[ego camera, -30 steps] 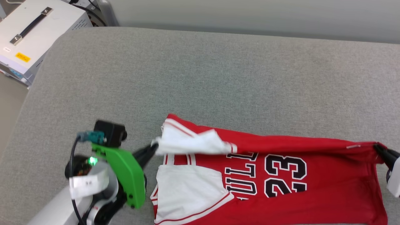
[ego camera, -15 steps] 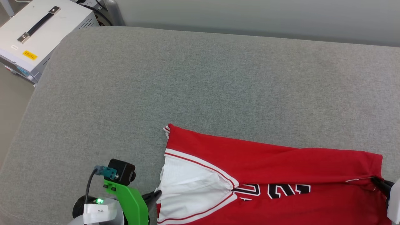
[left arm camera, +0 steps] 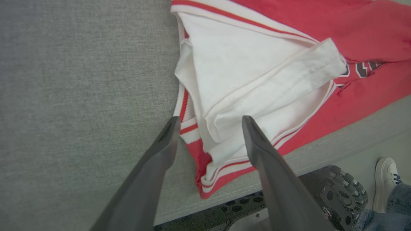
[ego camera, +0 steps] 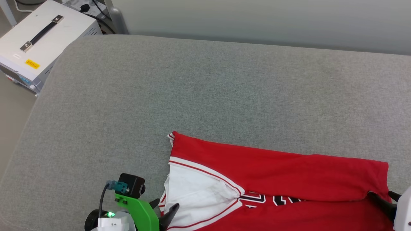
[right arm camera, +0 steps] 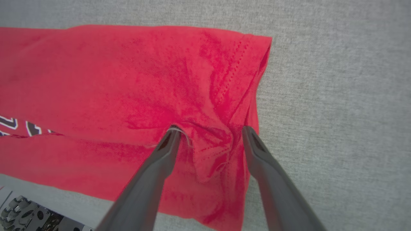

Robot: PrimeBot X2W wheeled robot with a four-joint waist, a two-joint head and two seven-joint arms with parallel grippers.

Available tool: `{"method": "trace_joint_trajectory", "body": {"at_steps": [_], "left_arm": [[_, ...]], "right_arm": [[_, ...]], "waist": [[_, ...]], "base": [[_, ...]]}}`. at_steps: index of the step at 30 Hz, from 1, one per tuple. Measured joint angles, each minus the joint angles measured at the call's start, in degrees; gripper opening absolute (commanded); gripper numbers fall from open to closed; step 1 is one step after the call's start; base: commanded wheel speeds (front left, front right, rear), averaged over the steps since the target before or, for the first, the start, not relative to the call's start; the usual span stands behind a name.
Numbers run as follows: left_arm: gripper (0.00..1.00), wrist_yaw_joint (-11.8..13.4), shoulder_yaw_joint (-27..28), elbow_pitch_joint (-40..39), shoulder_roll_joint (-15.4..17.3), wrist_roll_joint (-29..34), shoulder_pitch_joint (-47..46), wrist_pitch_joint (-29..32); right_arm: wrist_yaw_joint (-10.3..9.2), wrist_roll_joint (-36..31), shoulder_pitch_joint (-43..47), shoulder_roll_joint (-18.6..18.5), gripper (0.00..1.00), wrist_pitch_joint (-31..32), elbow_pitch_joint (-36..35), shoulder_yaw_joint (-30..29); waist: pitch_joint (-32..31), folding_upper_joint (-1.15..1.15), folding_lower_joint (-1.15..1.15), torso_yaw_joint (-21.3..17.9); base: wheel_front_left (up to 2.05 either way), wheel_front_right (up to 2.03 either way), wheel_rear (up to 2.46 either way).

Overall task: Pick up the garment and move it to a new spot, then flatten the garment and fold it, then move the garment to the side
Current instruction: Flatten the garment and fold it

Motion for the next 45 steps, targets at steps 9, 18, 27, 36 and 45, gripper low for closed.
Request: {"method": "trace_joint_trajectory", "body": {"at_steps": [9, 18, 27, 36, 45], "left_arm": [[1.0, 1.08, 3.08, -3.04, -0.09, 0.53, 0.02, -5.98], [1.0, 4.53, 8.95, -5.58, -0.33, 6.97, -0.06, -20.79], [1.0, 7.12, 15.03, -2.53, -2.79, 14.85, -0.12, -32.32], [1.0, 2.64, 30.48, -6.46, -11.7, 26.37, 0.33, -32.47], [1.0, -6.19, 35.42, -4.35, -18.41, 33.19, 1.49, -32.45]], "right_arm": [[-0.01, 1.76, 1.77, 2.08, 1.0, 3.7, -8.18, -6.04], [0.0, -0.73, 3.55, 7.6, 1.0, 10.26, -13.46, -14.47], [-0.01, -7.59, 3.78, 14.6, 1.0, 15.44, -13.08, -21.38], [-0.01, -9.89, 1.05, 17.12, 1.0, 15.75, -6.79, -24.71], [-0.01, -9.26, -1.62, 17.22, 1.0, 14.33, 0.26, -25.31]], "waist": [[-3.97, 0.0, 0.0, -0.39], [-5.83, 0.0, 0.0, -0.59], [-4.11, 0.0, 0.0, -0.29], [-0.96, 0.0, 0.0, 0.48], [2.35, 0.0, 0.0, 1.37]], "base": [[0.0, 0.0, 0.0], [0.0, 0.0, 0.0], [0.0, 0.0, 0.0], [0.0, 0.0, 0.0], [0.0, 0.0, 0.0]]}}
